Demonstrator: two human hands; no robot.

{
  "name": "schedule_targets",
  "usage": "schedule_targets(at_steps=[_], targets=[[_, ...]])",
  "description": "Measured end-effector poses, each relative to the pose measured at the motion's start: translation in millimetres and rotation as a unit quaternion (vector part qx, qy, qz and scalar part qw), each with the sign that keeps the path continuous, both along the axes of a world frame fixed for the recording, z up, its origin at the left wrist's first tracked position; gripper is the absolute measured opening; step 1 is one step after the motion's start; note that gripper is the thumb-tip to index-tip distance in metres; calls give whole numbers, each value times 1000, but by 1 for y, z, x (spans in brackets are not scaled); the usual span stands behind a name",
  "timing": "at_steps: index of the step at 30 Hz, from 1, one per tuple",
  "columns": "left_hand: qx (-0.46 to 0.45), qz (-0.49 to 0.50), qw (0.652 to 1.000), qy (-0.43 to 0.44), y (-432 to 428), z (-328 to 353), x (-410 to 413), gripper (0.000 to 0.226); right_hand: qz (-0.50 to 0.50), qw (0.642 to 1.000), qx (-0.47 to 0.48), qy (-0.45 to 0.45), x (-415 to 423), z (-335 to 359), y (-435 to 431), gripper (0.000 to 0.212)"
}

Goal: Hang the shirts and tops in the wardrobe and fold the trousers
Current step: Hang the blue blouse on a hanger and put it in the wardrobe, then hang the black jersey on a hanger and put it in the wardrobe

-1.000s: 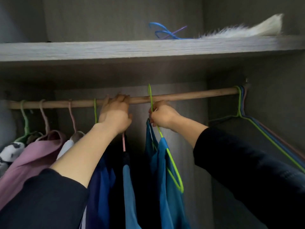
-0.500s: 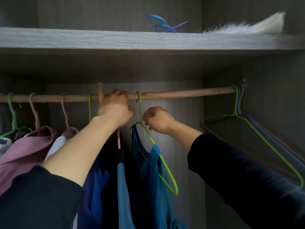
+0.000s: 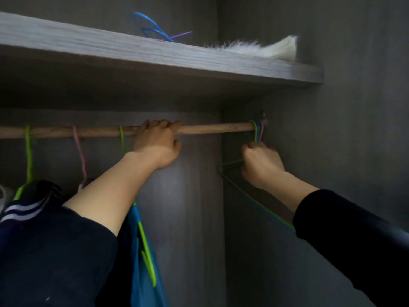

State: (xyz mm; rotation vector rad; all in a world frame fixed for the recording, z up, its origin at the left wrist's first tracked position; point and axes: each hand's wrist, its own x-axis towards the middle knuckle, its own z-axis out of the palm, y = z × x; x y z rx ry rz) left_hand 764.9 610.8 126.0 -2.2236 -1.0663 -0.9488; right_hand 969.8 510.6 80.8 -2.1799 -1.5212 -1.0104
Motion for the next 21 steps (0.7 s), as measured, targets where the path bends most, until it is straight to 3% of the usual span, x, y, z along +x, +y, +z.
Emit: schedule_targets(at_steps=[4, 11, 16, 21], targets=[[36, -17, 999, -37, 10, -7, 3, 63, -90, 992, -25, -82, 22, -6, -2, 45], [44, -42, 995, -73, 19, -12, 3, 67, -97, 986, -51, -126, 18, -2, 1, 30], [44, -61, 993, -91, 22, -14, 7, 53, 6, 995, 34, 90, -4, 12, -1, 7], [51, -68, 993, -88, 22, -15, 5, 56, 103, 939, 111, 307, -20, 16, 16, 15]])
